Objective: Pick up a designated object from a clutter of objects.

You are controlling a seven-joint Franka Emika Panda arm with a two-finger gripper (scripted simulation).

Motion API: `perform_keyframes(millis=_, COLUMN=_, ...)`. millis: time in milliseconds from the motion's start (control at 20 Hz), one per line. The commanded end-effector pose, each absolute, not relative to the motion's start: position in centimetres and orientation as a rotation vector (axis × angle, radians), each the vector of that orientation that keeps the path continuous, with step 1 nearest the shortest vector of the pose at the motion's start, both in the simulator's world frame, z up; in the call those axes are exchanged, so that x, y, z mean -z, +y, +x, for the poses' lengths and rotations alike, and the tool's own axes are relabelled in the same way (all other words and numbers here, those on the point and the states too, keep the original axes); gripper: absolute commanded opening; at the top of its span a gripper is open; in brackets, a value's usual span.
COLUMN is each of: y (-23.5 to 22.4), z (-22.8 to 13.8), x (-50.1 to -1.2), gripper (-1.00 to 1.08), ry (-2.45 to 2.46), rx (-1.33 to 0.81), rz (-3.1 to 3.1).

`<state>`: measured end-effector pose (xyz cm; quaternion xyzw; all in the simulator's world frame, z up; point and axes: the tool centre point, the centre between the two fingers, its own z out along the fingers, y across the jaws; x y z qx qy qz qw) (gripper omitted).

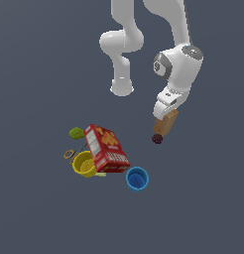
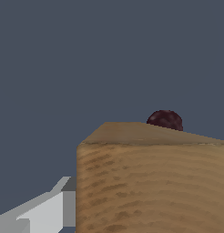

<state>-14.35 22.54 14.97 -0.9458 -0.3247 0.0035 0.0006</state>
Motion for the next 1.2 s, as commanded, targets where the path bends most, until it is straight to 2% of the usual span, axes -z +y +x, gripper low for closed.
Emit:
perform_keyframes(millis=0, y=21.9, z=-13.6, x=-15.9, gripper=-1.0, ry=-1.019, rx=0.002, rz=-2.969)
perform_keyframes(millis=400, y=17.3, z=-10.4, x=-19.6, gripper=-1.0, ry=-1.019, rx=0.002, rz=-2.967)
perform_keyframes(millis=1150, y=4.8, z=-1.6, x=-29.7, gripper=-1.0, ry=-1.019, rx=0.001, rz=-2.969)
